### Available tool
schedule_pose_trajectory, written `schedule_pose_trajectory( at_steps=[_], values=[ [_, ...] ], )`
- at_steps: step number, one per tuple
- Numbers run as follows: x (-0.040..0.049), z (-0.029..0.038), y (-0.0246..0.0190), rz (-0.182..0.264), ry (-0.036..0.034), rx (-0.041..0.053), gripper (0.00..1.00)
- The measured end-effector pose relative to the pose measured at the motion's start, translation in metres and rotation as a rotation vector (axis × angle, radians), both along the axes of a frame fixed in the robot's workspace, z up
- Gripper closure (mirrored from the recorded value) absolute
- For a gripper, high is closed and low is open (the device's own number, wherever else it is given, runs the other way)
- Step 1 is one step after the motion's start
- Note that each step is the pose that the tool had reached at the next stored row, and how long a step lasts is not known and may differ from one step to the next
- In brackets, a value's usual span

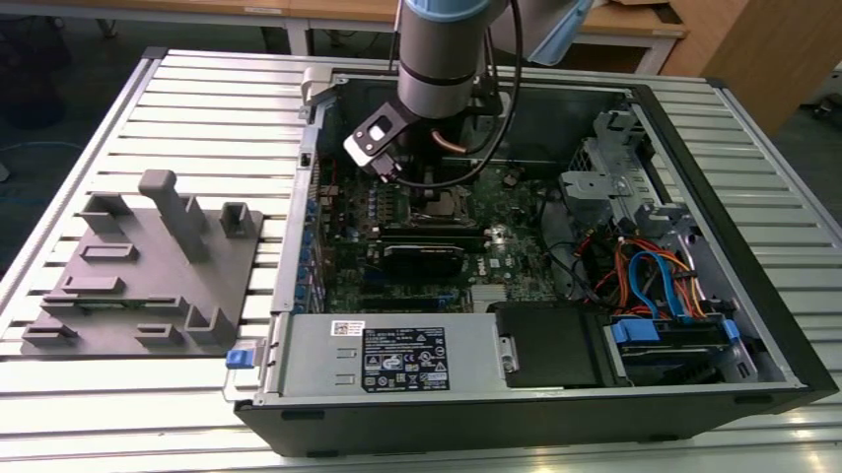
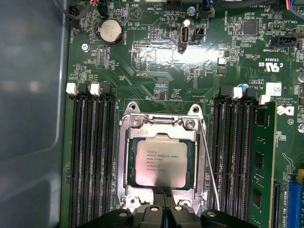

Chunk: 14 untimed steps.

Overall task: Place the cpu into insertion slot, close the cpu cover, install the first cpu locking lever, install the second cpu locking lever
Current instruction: 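Close the cpu cover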

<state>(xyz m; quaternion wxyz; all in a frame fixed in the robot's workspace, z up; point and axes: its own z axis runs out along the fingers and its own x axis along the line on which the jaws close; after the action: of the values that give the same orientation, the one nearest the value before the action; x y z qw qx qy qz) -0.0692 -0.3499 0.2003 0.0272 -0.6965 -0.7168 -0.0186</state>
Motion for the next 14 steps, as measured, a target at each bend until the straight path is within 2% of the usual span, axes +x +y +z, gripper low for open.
schedule_pose_trajectory(
  at_steps=[8, 11, 14],
  values=[
    [-0.0004, -0.0008, 0.0, 0.0, 0.0036, 0.0033, 0.9],
    [-0.0003, 0.0027, 0.0, 0.0, 0.0036, 0.0032, 0.9],
    [-0.0003, 0.009, 0.0, 0.0, 0.0036, 0.0032, 0.9]
  ],
)
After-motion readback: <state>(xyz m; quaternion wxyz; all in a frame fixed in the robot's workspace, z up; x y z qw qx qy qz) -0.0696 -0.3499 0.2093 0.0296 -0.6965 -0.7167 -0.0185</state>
